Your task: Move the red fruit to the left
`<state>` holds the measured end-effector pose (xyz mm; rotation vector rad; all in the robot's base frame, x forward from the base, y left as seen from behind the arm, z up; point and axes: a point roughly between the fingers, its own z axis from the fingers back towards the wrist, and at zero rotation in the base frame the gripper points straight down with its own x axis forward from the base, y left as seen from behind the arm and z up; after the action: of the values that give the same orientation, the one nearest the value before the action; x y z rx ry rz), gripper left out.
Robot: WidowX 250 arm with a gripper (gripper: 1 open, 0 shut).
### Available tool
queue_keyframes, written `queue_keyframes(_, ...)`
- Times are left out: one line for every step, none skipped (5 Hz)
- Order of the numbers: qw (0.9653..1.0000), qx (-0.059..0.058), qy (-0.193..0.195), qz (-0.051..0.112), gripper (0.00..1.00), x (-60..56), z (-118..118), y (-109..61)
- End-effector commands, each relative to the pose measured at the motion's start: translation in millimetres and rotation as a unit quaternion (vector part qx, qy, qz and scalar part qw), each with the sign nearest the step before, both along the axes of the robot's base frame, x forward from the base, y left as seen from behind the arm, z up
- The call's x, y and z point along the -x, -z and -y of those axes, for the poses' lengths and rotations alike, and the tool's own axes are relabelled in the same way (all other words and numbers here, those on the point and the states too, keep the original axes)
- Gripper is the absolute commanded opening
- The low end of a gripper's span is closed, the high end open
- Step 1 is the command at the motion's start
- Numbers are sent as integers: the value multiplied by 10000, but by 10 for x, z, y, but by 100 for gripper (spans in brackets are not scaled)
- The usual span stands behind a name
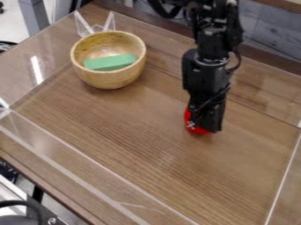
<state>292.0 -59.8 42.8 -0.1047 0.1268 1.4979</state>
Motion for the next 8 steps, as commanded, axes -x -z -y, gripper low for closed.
queue_keyframes(9997,59,-143,186,0,-1,-109,-149)
queue_keyframes(9994,72,-286,183,0,9,-194,-143)
queue_keyframes(9993,78,-334,164,0,-47,-88,-200)
queue_keyframes(9991,83,-394,148,0,-101,-1,-258)
queue_keyframes(9990,91,-410,150,0,-153,68,-281)
queue_keyframes(9995,90,-260,145,0,-178,9,-295)
queue_keyframes(9989,210,-373,172,0,-235,-117,-497)
queue_keyframes(9974,298,-609,236,0,-296,-328,-754)
